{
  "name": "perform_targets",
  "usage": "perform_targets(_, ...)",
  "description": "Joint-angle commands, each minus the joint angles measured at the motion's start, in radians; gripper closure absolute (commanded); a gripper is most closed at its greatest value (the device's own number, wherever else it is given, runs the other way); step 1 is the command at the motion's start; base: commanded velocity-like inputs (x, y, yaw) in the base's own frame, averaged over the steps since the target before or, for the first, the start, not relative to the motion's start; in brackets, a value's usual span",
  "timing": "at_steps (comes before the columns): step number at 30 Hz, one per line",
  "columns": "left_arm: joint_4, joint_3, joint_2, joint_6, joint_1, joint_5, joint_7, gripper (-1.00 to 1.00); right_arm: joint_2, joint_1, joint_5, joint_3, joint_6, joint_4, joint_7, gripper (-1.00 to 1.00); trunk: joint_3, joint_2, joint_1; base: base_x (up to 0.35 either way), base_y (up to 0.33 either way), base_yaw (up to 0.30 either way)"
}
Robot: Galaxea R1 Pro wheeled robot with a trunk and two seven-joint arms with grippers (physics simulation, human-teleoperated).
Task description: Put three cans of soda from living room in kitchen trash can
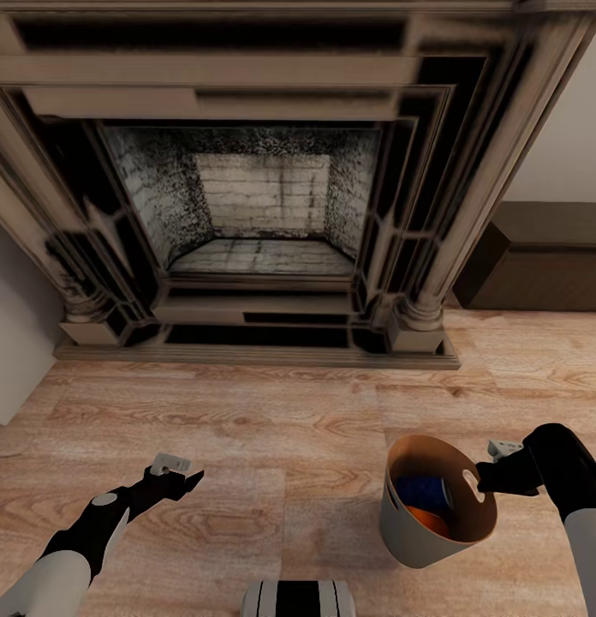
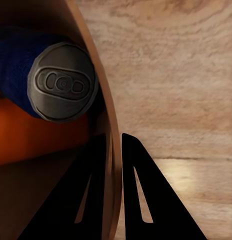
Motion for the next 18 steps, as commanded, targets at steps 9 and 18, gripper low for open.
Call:
perform_targets(9,0.001,0.000,0.000,0.000,0.000,0.000,0.000,-1.00,0.029,0.001,0.031,-0.004,-0.030,0.001,-0.003,1.00,0.000,0.000,0.001,0.000,0.000,0.000)
perform_targets(18,0.001,-0.001,0.000,0.000,0.000,0.000,0.000,-1.00,0.030,0.001,0.031,-0.004,-0.030,0.001,-0.003,-1.00,0.000,0.000,0.001,0.000,0.000,0.000)
